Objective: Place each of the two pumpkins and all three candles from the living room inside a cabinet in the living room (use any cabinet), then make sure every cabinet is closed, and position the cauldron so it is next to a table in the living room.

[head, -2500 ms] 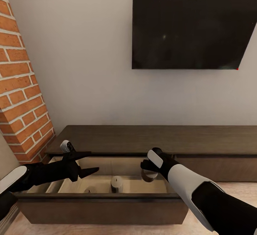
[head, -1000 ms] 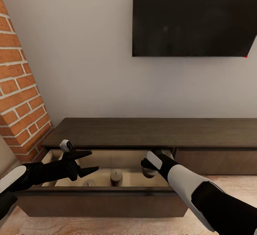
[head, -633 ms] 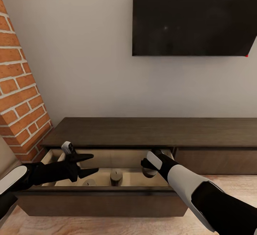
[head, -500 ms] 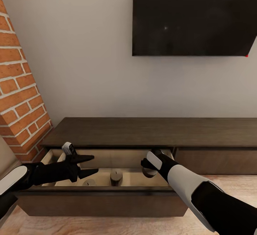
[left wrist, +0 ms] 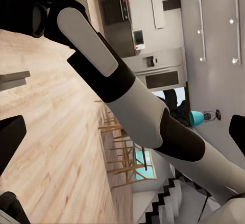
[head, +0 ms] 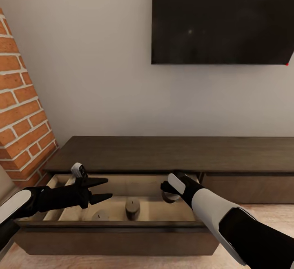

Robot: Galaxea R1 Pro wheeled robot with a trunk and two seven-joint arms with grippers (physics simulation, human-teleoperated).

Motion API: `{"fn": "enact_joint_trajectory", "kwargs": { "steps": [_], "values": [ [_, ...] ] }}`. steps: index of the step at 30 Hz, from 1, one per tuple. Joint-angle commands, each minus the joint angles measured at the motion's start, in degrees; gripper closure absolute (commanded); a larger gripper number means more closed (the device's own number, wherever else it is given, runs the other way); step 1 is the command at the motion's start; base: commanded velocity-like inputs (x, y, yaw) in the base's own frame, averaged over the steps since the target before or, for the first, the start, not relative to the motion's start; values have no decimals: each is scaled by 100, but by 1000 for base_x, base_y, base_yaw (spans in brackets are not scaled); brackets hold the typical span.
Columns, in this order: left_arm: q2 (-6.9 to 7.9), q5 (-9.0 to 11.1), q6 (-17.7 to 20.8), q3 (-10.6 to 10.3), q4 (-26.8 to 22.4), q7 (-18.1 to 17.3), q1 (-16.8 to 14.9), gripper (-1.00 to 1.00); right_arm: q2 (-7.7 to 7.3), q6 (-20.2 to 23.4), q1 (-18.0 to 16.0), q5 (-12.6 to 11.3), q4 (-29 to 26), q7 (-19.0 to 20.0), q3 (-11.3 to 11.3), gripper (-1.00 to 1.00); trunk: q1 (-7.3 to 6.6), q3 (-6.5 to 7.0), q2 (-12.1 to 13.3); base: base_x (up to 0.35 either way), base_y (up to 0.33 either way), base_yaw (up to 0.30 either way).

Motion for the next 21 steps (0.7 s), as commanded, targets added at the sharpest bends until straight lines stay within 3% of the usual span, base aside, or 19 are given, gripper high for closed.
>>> {"fn": "enact_joint_trajectory", "kwargs": {
  "steps": [1, 8, 21],
  "values": [
    [6, -39, 0, -12, 3, -58, -7, -100, -3, 14, -5, -54, -8, -29, 47, 100, 1, -6, -2, 127, 0, 0],
    [11, -38, 0, -12, 3, -58, -7, -100, -3, 14, -5, -58, -8, -10, 47, 100, 1, -6, -2, 33, 0, 0],
    [9, -37, 0, -12, 3, -58, -7, -100, -3, 14, -5, -58, -3, -9, 47, 100, 34, -294, -20, 1, 0, 0]
  ]
}}
